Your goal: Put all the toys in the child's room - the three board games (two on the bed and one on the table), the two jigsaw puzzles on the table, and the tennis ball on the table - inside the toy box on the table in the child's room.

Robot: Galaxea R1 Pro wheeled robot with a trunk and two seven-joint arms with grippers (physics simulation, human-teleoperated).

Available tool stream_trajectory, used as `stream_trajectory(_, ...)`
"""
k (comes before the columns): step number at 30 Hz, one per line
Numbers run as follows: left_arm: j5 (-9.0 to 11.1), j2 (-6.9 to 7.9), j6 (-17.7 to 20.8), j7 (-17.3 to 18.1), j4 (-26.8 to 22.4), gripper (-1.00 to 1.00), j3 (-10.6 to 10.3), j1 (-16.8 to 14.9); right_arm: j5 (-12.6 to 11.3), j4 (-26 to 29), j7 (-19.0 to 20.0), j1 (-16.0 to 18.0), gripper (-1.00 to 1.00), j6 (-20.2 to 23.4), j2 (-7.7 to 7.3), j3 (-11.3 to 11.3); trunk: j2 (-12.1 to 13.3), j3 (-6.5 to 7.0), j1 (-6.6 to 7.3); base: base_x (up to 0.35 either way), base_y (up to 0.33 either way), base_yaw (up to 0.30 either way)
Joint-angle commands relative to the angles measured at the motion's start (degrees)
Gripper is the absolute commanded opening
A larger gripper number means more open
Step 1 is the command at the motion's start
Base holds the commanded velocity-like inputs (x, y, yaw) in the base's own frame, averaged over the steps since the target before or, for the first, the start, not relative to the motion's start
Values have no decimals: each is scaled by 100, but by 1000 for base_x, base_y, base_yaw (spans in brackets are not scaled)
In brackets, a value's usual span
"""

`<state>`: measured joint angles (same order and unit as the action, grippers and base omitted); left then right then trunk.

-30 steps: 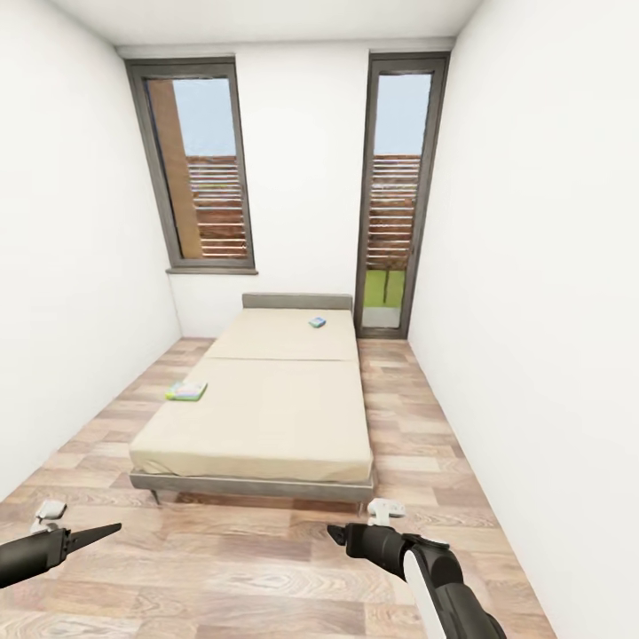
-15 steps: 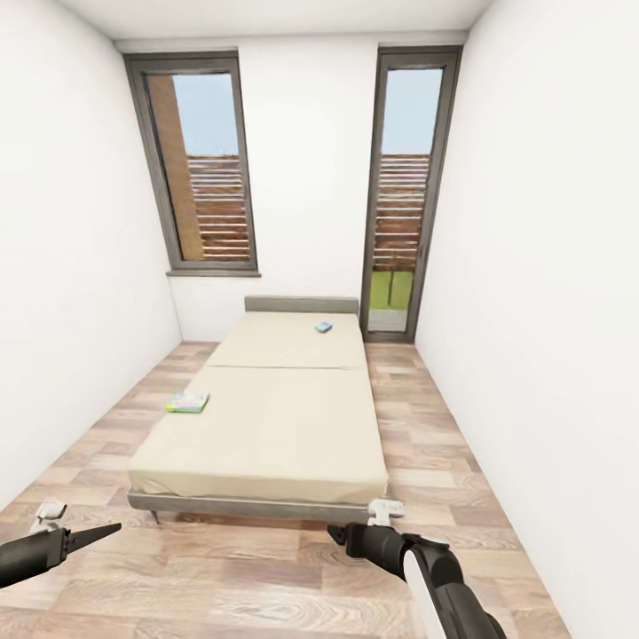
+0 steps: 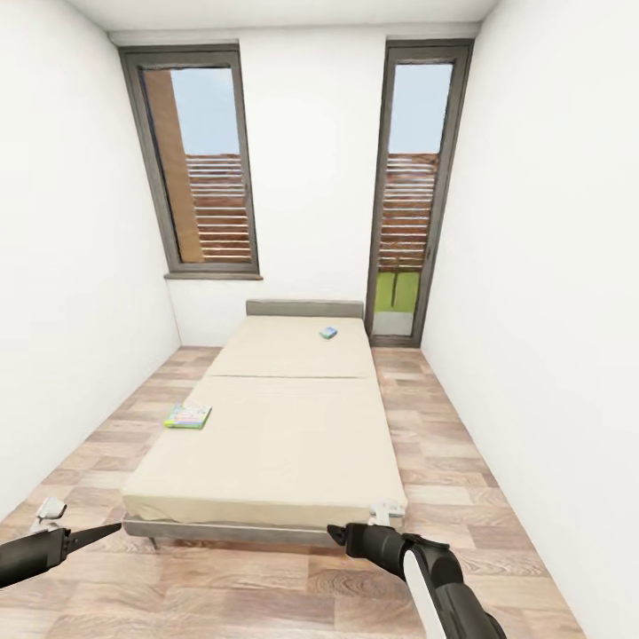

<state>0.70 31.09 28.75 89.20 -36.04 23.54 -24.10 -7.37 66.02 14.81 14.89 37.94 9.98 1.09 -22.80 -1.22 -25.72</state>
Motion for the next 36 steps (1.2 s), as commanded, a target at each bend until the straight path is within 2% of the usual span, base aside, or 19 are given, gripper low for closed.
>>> stream_trajectory(1,0,1,61,23,1,100,2,-3,-45,6,-13,5,100,35,2,-3,-12,-12,-7,286,168,-120)
stream_trajectory(12,0,-2,66,21,1,100,2,-3,-45,7,-13,5,100,38,2,-3,-12,10,-7,240,203,-223)
stream_trajectory(23,0,1,69,22,1,100,2,-5,-45,7,-13,5,100,38,2,-3,-12,38,-7,127,261,-250)
stream_trajectory(36,0,2,69,25,1,100,2,-5,-45,7,-13,5,100,38,2,-3,-12,43,-7,18,287,-52)
